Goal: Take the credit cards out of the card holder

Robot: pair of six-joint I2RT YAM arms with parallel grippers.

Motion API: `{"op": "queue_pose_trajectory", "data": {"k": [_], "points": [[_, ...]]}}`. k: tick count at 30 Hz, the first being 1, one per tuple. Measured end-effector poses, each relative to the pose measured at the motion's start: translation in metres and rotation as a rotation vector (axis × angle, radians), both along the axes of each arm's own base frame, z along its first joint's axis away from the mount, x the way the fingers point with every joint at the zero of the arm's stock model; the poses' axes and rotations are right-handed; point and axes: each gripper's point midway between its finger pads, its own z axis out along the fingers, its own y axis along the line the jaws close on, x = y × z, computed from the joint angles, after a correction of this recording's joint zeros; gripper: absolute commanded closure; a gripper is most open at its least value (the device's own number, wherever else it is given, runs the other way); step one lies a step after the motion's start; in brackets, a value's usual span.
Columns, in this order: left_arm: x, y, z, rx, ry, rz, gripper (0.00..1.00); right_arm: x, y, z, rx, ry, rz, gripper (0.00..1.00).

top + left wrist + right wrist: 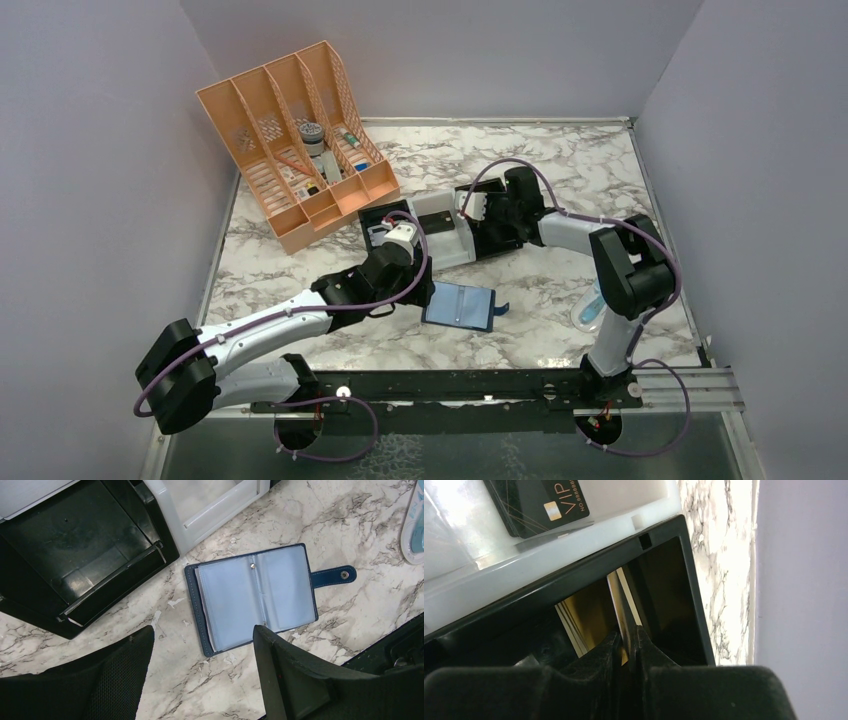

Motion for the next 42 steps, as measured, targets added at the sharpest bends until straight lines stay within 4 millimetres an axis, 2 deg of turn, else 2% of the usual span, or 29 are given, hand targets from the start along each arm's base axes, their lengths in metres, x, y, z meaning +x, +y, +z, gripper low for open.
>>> {"op": "queue_pose_trajectory", "data": {"k": [2, 4, 22, 25, 28, 32, 36, 38, 40, 41, 42], "points": [[0.000, 0.000, 0.000, 0.001, 0.000, 0.000, 0.25, -0.001, -0.001, -0.002, -0.006, 0.009, 0.001, 0.82], [0.000, 0.000, -0.001, 0.002, 0.002, -0.001, 0.25, -0.003, -0.001, -0.006, -0.014, 0.024, 0.003, 0.58], [-0.004, -0.003, -0.011, 0.020, 0.035, -0.025, 0.25, -0.004, 0.001, -0.005, -0.013, 0.060, 0.011, 0.52], [-0.005, -0.004, -0.011, 0.017, 0.038, -0.030, 0.25, -0.007, 0.005, 0.005, 0.019, 0.054, 0.019, 0.51], [-0.005, -0.005, -0.011, 0.013, 0.040, -0.034, 0.25, -0.006, 0.008, 0.028, 0.054, 0.013, 0.024, 0.51], [-0.006, -0.007, -0.010, 0.005, 0.039, -0.040, 0.25, -0.005, 0.009, 0.042, 0.079, -0.009, 0.017, 0.51], [-0.006, -0.009, -0.012, 0.003, 0.046, -0.048, 0.25, -0.009, 0.008, 0.057, 0.172, -0.009, -0.042, 0.43], [-0.007, -0.011, -0.014, 0.001, 0.054, -0.056, 0.25, -0.015, 0.008, 0.071, 0.283, 0.022, -0.109, 0.34], [-0.008, -0.015, -0.018, -0.002, 0.066, -0.068, 0.25, -0.026, 0.011, 0.093, 0.449, 0.069, -0.181, 0.18], [-0.009, -0.017, -0.020, -0.004, 0.076, -0.075, 0.25, -0.033, 0.012, 0.107, 0.549, 0.100, -0.218, 0.03], [-0.009, -0.020, -0.023, -0.005, 0.085, -0.082, 0.25, -0.040, 0.012, 0.118, 0.654, 0.145, -0.261, 0.00]]}}
